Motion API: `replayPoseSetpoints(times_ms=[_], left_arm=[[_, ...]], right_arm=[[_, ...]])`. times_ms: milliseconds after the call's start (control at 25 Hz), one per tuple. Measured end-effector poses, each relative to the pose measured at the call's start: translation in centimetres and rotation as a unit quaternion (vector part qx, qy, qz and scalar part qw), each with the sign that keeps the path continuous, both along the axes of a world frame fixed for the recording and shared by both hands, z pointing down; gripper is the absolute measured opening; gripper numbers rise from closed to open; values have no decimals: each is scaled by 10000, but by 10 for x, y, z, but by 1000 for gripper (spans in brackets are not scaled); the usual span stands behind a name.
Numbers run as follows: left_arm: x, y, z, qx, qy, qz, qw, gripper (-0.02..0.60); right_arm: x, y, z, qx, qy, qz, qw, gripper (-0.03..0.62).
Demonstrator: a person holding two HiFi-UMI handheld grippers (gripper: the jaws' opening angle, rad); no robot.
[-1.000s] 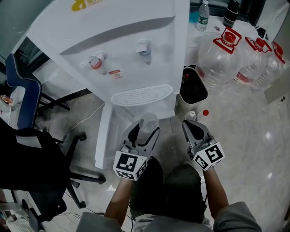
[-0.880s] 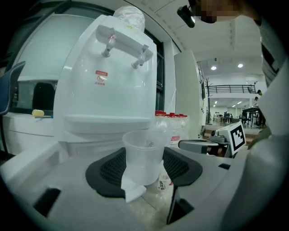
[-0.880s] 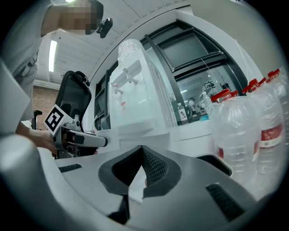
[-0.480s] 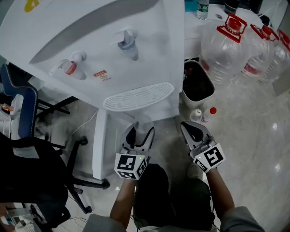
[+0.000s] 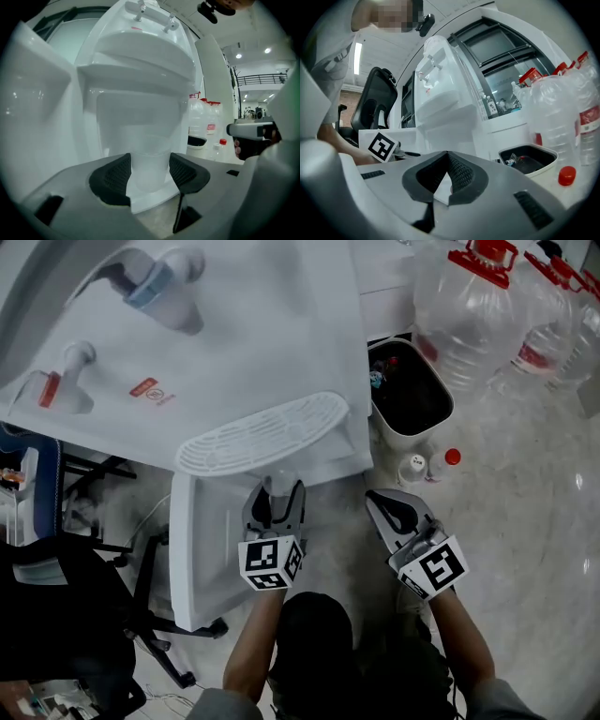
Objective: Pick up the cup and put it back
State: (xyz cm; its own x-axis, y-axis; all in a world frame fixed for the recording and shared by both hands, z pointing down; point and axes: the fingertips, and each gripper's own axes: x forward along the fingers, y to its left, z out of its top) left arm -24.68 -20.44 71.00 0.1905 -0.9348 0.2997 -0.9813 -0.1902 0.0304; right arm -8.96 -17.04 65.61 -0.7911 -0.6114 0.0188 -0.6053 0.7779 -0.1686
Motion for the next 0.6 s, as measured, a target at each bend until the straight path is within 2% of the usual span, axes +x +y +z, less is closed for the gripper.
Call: replayPoseSetpoints(times_ms=[280, 440, 600], left_arm=[[-21, -37, 55, -35, 11, -645, 9979, 261], [-22, -59, 77, 58, -53, -816, 9966, 261], [-27, -77, 98, 38, 36, -1082, 9941, 261]], right_arm=[[-4, 0, 27, -69, 130, -199, 9997, 11], [-6, 1, 40, -67, 338, -322, 9989, 11], [-4, 2, 50, -252, 397, -331, 9983, 11]])
